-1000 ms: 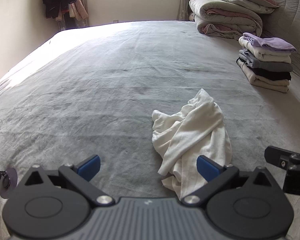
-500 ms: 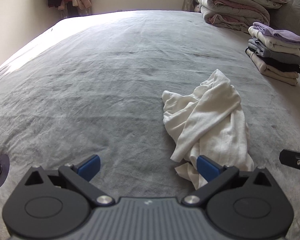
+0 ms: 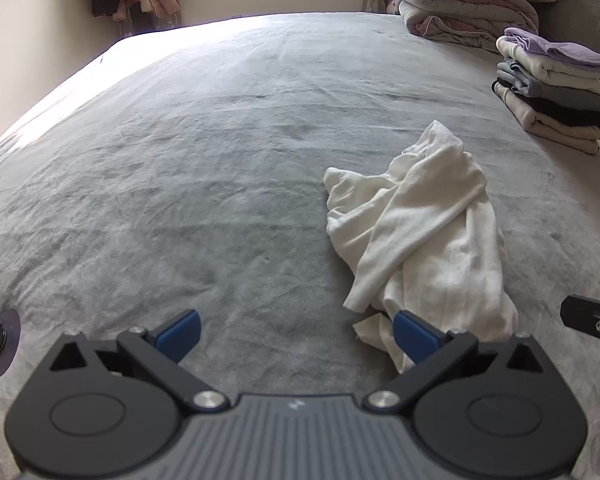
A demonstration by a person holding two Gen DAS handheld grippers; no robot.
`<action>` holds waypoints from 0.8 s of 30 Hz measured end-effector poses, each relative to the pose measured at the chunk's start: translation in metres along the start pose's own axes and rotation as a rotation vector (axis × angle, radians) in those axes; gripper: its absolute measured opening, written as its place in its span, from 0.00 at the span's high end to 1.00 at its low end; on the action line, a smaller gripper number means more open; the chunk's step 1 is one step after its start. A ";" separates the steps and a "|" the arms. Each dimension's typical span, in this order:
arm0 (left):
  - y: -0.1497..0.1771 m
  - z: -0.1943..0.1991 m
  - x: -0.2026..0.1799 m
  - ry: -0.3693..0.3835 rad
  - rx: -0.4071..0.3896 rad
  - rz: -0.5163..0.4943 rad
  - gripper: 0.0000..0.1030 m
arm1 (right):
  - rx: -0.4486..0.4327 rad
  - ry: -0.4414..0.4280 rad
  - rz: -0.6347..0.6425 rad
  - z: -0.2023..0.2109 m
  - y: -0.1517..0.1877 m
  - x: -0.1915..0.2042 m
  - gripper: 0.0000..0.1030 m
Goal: Fold clothes
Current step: 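Move both grippers toward the crumpled white garment on the bed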
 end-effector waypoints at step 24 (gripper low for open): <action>0.001 -0.033 0.014 -0.019 0.038 0.045 0.00 | 0.097 0.080 -0.037 -0.042 0.001 -0.017 0.00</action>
Point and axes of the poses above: each gripper's, at about its wrist camera, not at the fingertips, and z roughly against the way its jaws point, x to its left, y to its underside, the point moved 1 cm from there along -z, roughly the way its jaws point, and after that the axes turned 15 degrees about -z, right-handed, at the moved point
